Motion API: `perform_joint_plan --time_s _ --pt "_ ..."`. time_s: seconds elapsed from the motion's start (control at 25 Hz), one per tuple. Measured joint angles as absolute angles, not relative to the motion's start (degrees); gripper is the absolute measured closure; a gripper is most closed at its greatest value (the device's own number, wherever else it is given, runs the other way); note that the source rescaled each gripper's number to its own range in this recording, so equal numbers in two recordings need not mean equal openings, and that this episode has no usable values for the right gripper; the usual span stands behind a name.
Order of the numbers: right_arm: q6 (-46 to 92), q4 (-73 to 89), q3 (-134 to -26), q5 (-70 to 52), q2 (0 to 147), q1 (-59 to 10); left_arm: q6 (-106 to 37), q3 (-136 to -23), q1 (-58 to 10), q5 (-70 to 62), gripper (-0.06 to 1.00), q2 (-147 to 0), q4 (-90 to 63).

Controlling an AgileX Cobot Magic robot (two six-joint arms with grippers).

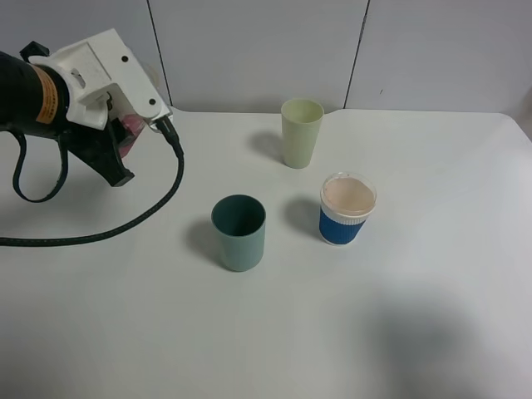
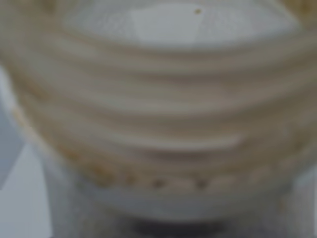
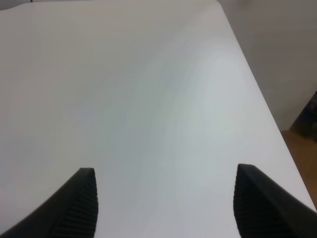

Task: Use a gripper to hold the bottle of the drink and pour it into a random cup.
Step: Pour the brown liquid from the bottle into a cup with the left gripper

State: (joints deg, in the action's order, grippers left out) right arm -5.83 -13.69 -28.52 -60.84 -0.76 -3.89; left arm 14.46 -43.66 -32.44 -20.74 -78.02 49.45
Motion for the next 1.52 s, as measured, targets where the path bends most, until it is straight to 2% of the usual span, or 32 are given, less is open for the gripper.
perform_joint_plan --time_s 0.32,0.56,0.8,1.12,1.52 --pt "-5.8 -13.7 -28.5 -60.8 -0.8 -3.9 27.3 -43.7 -44.4 -30.1 0.94 -78.1 64.3" --pt "-5.8 -13.7 -28.5 -60.8 -0.8 -3.9 35.1 -43.7 -50.2 -39.0 0.94 -80.3 71.7" --pt "-5.8 -13.7 -28.5 -60.8 -0.8 -3.9 36.2 -43.7 -54.7 -41.9 0.94 -83.1 74.9" --pt "-5.8 -13.7 -28.5 -60.8 -0.8 -3.9 38.7 -43.5 -56.2 -47.9 0.94 -88.7 79.0" --pt "-5.8 -13.7 -28.5 -60.8 -0.8 -3.9 40.4 -43.5 -58.0 -47.7 0.94 -89.3 79.5"
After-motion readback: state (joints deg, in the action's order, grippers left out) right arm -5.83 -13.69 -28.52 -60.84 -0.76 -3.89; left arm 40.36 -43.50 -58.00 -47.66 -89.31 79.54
